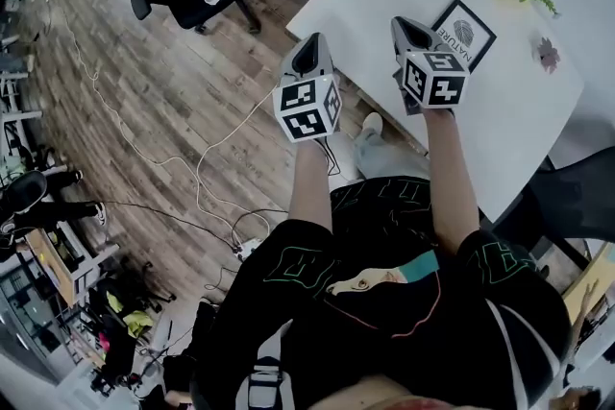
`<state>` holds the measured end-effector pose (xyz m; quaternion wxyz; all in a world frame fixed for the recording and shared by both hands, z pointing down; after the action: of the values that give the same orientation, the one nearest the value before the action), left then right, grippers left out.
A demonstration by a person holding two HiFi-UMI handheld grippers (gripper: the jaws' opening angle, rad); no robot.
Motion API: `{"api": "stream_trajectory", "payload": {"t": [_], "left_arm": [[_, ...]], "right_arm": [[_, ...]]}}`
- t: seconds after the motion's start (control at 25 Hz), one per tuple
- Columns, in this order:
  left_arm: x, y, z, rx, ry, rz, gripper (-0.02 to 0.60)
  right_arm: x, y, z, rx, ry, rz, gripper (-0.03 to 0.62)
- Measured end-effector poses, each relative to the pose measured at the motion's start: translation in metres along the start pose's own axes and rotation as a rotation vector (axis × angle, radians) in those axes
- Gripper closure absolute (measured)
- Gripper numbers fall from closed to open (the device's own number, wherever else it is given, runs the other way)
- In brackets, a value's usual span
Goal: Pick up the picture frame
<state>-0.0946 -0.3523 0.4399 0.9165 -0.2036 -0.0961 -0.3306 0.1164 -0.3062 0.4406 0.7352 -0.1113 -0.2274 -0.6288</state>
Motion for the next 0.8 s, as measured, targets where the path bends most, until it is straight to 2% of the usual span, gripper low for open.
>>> {"api": "stream_trajectory", "payload": {"t": [0.32,0.8], "left_arm": [[0.071,0.033,-0.011,0.087,-0.099,0.133,0.577],[0.155,0.089,-0.007,0.200,-0.232,0.328,0.577]], "right_arm": [[0.011,0.059,-0.004,0.130,0.020,0.101,0.589],[0.006,0.144,0.006,0.285,0.041,0.273,0.589]]}}
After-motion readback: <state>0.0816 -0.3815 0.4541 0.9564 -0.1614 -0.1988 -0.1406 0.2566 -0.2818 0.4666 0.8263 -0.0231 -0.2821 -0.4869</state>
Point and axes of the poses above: the fingertips, and each gripper's own axes: x forward along the fingers, y to its right, z out of its underside, the point moved 8 cm from there along -x, backward along the fingers, and after that the axes turned 13 degrees about z, right-handed, at the moved point
